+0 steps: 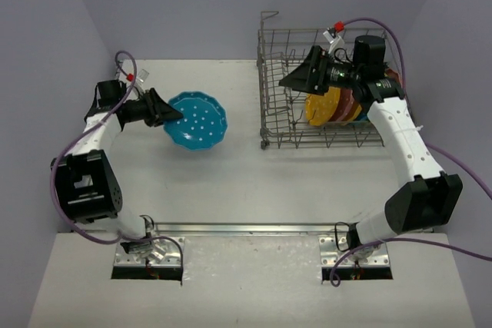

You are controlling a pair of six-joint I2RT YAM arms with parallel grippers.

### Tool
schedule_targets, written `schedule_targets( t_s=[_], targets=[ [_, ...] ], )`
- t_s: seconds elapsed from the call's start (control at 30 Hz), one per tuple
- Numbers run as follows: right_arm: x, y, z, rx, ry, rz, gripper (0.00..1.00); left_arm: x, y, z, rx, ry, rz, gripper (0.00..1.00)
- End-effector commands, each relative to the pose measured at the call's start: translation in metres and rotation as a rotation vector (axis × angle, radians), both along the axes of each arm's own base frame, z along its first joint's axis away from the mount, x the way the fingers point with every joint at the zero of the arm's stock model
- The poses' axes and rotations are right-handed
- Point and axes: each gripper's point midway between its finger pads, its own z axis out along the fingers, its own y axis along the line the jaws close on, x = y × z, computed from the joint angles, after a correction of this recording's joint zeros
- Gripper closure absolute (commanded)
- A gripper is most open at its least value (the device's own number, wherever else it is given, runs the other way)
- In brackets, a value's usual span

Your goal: Unload the plates from the dish rack

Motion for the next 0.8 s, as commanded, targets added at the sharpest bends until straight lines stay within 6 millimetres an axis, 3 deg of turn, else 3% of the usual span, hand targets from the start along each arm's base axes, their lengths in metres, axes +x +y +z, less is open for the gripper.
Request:
schedule_targets(
  t_s=[0.0,0.13,0.2,0.33,0.43,0.53,0.6,0.67,0.77],
  targets=[
    [-0.001,-0.019,0.031,-0.005,-0.103,-0.043,0.01,-0.019,0.005,-0.034,0.117,-0.019,-0.157,1.00],
    [0.000,-0.037,0.021,0.000,-0.069,-0.068,0.01,-0.010,0.017,-0.067,0.154,0.043,-0.170,1.00],
    [-0.002,-0.041,0.017,-0.003,-0.061,-0.071,0.01,0.001,0.022,-0.070,0.176,0.026,-0.157,1.00],
    [-0.006,-0.044,0.010,-0.016,-0.058,-0.068,0.01,0.026,0.036,-0.082,0.246,0.012,-0.134,1.00],
    [-0.006,-0.045,0.008,-0.020,-0.053,-0.070,0.01,0.042,0.048,-0.103,0.298,0.025,-0.130,1.00],
    [-0.005,-0.045,0.007,-0.022,-0.050,-0.067,0.01,0.046,0.050,-0.118,0.303,0.040,-0.147,1.00],
    [-0.004,-0.045,0.007,-0.026,-0.043,-0.067,0.01,0.049,0.051,-0.131,0.305,0.042,-0.151,0.98],
    [-0.003,-0.045,0.005,-0.026,-0.037,-0.065,0.01,0.052,0.055,-0.140,0.323,0.042,-0.142,0.88],
    [-0.002,-0.045,0.004,-0.025,-0.031,-0.065,0.01,0.064,0.069,-0.149,0.382,0.031,-0.095,0.86]
  ],
)
